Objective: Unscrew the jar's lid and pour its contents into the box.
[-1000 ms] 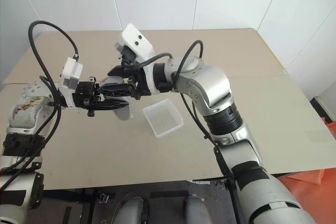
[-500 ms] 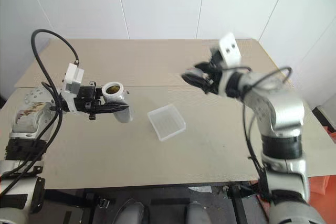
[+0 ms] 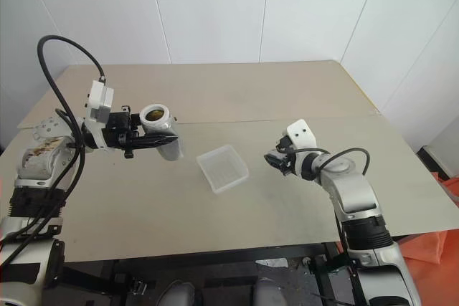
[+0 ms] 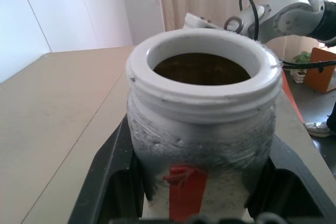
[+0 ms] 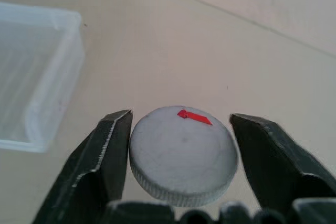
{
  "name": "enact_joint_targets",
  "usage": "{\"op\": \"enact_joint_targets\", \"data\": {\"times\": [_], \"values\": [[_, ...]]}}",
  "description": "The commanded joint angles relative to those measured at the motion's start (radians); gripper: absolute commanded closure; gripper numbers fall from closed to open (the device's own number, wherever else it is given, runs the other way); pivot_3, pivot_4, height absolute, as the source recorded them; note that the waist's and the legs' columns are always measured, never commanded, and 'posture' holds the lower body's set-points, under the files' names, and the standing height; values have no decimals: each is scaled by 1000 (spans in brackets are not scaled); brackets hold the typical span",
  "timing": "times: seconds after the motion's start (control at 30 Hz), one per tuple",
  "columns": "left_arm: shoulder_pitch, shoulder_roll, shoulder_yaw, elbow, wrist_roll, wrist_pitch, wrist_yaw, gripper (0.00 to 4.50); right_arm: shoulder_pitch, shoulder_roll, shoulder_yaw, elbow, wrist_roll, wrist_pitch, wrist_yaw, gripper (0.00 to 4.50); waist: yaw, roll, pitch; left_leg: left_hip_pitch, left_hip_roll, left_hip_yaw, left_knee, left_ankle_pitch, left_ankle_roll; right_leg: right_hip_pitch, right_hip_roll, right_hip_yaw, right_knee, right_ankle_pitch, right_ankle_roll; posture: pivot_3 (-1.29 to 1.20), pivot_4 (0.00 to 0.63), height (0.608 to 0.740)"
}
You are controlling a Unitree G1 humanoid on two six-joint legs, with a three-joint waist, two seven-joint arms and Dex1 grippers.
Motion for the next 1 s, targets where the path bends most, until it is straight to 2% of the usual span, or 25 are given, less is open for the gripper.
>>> {"op": "enact_joint_targets", "data": {"times": [0.03,0.17,0.27,0.37,0.5,0.6,0.67,0.7,0.8,0.87,1.0], "values": [[-7,13,24,-46,3,-18,25,2518,-17,8,-8,-15,-8,1,-7,55,0,1,-1,0,0,0,0,0,0,0,0,0,0,0,0,0,0,740],[12,7,4,-67,62,-68,83,2518,13,-29,2,-92,9,52,33,55,1,1,-2,0,0,0,0,0,0,0,0,0,0,0,0,0,0,740],[34,-6,-35,-80,155,-144,150,2518,34,-100,-23,-234,86,130,122,55,4,1,-3,0,0,0,0,0,0,0,0,0,0,0,0,0,0,740],[41,-22,-79,-57,281,-270,236,2518,22,-152,-77,-369,204,225,197,55,9,1,-5,0,0,0,1,0,0,1,0,0,1,0,0,0,0,740],[-12,-83,-141,35,542,-521,510,2518,-26,-187,-104,-454,304,319,231,55,18,1,-10,1,0,0,1,0,0,2,0,0,1,0,0,0,0,740],[-80,-86,-234,137,849,-753,811,2518,-65,-195,-99,-467,348,363,238,55,33,0,-14,2,0,0,1,0,0,2,0,0,0,0,0,0,0,740],[-136,-34,-334,205,1095,-908,1013,2518,-80,-195,-94,-470,366,370,239,55,39,0,-15,1,-1,0,1,0,0,2,0,0,0,0,0,0,0,740],[-185,8,-430,222,1308,-938,1212,2518,-90,-196,-91,-469,377,375,243,55,41,-1,-15,1,-1,0,1,0,0,2,0,0,0,0,0,0,0,740],[-318,73,-681,291,1774,-899,1692,2518,-111,-192,-87,-457,397,372,246,55,50,-1,-16,1,-2,0,1,0,0,1,-1,0,0,0,0,0,0,740],[-367,62,-763,349,1885,-864,1861,2518,-119,-190,-90,-452,407,365,250,55,58,0,-19,1,-2,0,1,0,0,1,-1,0,0,0,0,0,0,740],[-427,-7,-846,449,1997,-744,1971,2518,-135,-185,-105,-448,435,360,250,55,61,0,-19,0,-2,0,1,0,0,0,-1,-1,1,0,0,0,0,740]]}}
